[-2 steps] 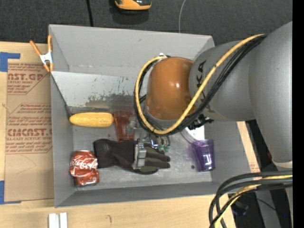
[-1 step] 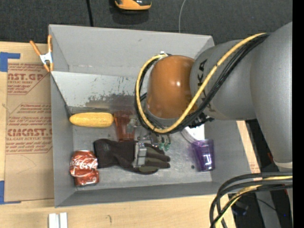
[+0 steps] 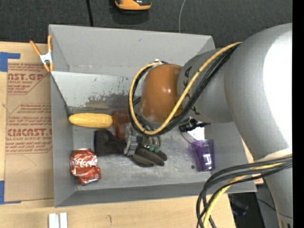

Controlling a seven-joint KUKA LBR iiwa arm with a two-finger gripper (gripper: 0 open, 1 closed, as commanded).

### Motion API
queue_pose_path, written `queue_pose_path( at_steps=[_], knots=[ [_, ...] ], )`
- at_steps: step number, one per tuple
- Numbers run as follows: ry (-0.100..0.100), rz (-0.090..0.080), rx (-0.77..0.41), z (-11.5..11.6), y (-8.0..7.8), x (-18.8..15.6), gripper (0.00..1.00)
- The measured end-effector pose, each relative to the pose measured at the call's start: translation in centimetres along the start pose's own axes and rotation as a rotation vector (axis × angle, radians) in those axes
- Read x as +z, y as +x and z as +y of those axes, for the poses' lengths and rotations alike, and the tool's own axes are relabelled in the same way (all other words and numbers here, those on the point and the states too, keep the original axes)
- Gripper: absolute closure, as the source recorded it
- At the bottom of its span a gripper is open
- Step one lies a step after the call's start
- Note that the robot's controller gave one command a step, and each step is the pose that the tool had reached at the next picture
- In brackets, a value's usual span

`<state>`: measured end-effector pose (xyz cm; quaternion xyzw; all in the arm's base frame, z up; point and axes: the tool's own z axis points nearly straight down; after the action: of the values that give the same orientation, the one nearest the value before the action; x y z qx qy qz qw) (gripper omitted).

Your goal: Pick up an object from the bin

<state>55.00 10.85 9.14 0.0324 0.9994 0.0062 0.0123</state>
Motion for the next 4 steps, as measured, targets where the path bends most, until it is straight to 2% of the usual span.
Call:
queue_pose_path(
  at_steps=[1, 2, 4],
  knots=[
    [0.0, 0.001, 0.0, 0.0, 0.02, 0.01, 1.0],
    [0.006, 0.014, 0.003, -0.22, 0.63, -0.02, 1.0],
    [0.006, 0.014, 0.003, -0.23, 0.63, -0.02, 1.0]
  ],
)
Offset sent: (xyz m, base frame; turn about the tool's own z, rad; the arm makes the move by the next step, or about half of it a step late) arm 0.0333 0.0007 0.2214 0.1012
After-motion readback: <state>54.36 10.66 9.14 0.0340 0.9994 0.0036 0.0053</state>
